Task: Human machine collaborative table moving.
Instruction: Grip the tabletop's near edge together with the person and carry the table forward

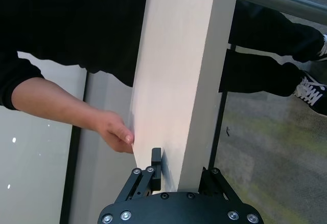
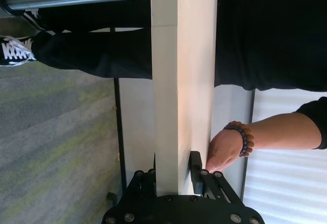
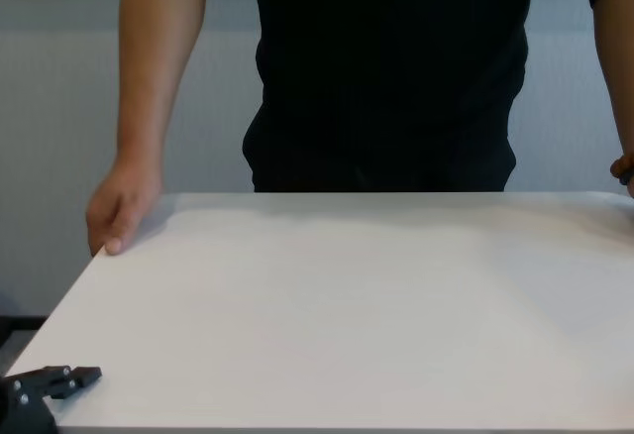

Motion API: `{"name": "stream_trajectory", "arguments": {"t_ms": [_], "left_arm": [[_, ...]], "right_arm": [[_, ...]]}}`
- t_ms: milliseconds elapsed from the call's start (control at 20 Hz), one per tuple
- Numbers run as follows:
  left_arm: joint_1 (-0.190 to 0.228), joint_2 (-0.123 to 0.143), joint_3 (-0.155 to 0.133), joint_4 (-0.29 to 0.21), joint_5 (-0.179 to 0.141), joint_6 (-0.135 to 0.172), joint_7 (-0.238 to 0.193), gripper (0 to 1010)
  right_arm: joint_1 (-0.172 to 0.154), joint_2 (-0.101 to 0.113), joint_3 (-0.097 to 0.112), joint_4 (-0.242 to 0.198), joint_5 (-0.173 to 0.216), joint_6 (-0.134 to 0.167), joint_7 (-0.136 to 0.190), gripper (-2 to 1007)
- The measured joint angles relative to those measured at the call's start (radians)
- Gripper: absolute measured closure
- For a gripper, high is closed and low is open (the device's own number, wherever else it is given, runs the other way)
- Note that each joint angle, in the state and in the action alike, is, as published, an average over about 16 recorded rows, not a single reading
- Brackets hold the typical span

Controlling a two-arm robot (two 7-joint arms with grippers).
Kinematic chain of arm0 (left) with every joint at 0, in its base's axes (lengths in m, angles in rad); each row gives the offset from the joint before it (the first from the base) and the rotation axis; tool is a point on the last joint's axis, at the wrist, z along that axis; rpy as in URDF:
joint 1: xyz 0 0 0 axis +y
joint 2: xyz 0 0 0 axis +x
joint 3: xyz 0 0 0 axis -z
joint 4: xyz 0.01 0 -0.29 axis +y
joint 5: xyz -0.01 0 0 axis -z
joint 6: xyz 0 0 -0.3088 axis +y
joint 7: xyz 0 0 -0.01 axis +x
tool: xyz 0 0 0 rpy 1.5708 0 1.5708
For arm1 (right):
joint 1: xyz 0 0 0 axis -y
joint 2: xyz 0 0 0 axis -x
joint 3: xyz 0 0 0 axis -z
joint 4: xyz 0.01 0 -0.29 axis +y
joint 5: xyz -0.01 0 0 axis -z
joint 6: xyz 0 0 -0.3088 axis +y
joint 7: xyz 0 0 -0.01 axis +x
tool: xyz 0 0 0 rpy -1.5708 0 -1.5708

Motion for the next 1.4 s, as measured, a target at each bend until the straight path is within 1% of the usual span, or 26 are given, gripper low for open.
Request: {"name": "stream_trajectory", "arguments": {"t_ms": [250, 750, 1050, 1200, 1400], "left_arm": [[-0.01, -0.008, 0.002, 0.011, 0.008, 0.011, 0.002, 704], [-0.034, -0.024, 0.02, 0.033, 0.041, 0.047, 0.003, 705], [-0.045, -0.022, 0.038, 0.024, 0.071, 0.071, -0.002, 706], [-0.052, -0.021, 0.048, 0.013, 0.089, 0.085, -0.006, 707], [-0.069, -0.021, 0.061, 0.004, 0.11, 0.103, -0.014, 708]], "right_arm": [[-0.001, 0.0, 0.007, 0.006, 0.005, -0.024, -0.011, 721], [-0.01, -0.003, 0.038, 0.014, 0.013, -0.076, -0.029, 721], [-0.006, -0.007, 0.055, 0.013, 0.007, -0.092, -0.02, 721], [0.005, -0.01, 0.06, 0.013, 0.001, -0.101, -0.011, 722], [0.028, -0.014, 0.066, 0.019, -0.006, -0.117, 0.004, 723]]}}
